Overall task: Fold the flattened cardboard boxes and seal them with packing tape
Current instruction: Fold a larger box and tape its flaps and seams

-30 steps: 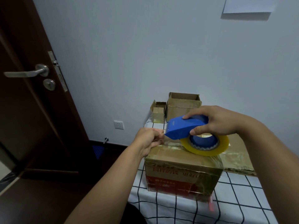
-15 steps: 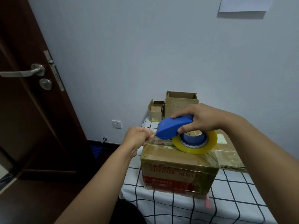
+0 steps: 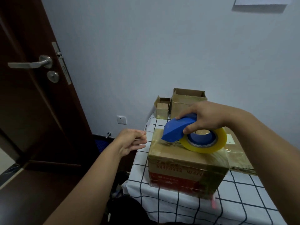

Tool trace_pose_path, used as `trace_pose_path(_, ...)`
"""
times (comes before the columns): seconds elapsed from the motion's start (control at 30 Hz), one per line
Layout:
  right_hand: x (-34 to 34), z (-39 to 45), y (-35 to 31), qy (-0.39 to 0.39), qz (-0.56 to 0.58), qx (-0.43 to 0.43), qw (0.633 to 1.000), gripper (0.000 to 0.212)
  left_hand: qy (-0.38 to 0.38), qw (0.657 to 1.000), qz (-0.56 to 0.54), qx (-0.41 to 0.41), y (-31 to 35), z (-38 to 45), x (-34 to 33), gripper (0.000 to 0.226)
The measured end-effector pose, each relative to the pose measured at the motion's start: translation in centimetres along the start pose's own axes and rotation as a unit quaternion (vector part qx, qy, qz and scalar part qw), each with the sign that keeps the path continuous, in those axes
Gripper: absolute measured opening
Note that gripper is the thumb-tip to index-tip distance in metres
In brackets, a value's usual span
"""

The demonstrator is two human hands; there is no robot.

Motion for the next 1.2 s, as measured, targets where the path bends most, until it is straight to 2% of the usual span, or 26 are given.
trace_pose_path(0.17,-0.2,-0.2,0.3,0.002,0.027,-0.012,1.0,0.046,-0.01,1.0,-0.016,0.007,-0.6,0.1,-0.3,0.009)
trace_pose_path(0.6,-0.1,-1.0,1.2,0.041,0.059,-0.012,0.997,0.046,-0.038,0.998,0.037,0.025,-2.9,-0.3,-1.7,0.019)
trace_pose_path(0.7,-0.1,-1.0,1.0,0.042,0.06,-0.011,0.997,0.045,-0.039,0.991,0.13,-0.01,-2.0,-0.9,-1.9,0.021)
trace_pose_path(0.8,0.0,-1.1,1.1,0.047,0.061,-0.015,0.997,0.044,-0.021,0.948,0.311,-0.06,-2.1,-1.6,-1.9,0.033)
trace_pose_path(0.83,0.0,-1.1,1.1,0.048,0.06,-0.016,0.997,0.044,-0.012,0.94,0.335,-0.07,-2.4,-1.6,-1.9,0.032)
trace_pose_path(0.9,0.0,-1.1,1.1,0.051,0.055,-0.015,0.997,0.045,0.028,0.944,0.306,-0.121,-2.4,-1.8,-1.7,0.039)
trace_pose_path(0.97,-0.1,-1.0,1.2,0.051,0.053,-0.014,0.997,0.046,0.06,0.958,0.209,-0.186,-1.3,-2.2,-1.6,0.044)
trace_pose_path(1.03,-0.2,-1.0,1.1,0.05,0.051,-0.013,0.997,0.045,-0.014,0.966,0.136,-0.22,-0.7,-4.1,-3.1,0.044)
trace_pose_path(1.07,-0.2,-1.0,1.1,0.052,0.051,-0.013,0.997,0.045,-0.06,0.962,0.144,-0.226,-1.1,-4.7,-4.0,0.046)
trace_pose_path(1.1,-0.2,-0.9,1.2,0.053,0.051,-0.014,0.997,0.045,-0.091,0.953,0.176,-0.227,-1.7,-5.3,-4.8,0.053)
trace_pose_path(1.13,-0.2,-1.0,1.2,0.052,0.052,-0.017,0.997,0.045,-0.106,0.943,0.211,-0.233,-2.3,-5.5,-5.1,0.074)
trace_pose_path(1.17,-0.2,-1.0,1.3,0.051,0.053,-0.019,0.997,0.045,-0.105,0.937,0.237,-0.236,-2.7,-5.4,-5.0,0.096)
trace_pose_path(1.2,-0.2,-1.0,1.2,0.051,0.053,-0.02,0.997,0.046,-0.1,0.936,0.244,-0.233,-2.9,-5.2,-4.8,0.107)
Point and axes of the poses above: each hand's wrist, its own z-axis towards the middle knuckle, its own x-axis out of the back of the hand, y = z × x, the point moved 8 cm from there along z, towards the middle knuckle, and after that the axes turned 10 degrees about y, right-handed, at the moved point
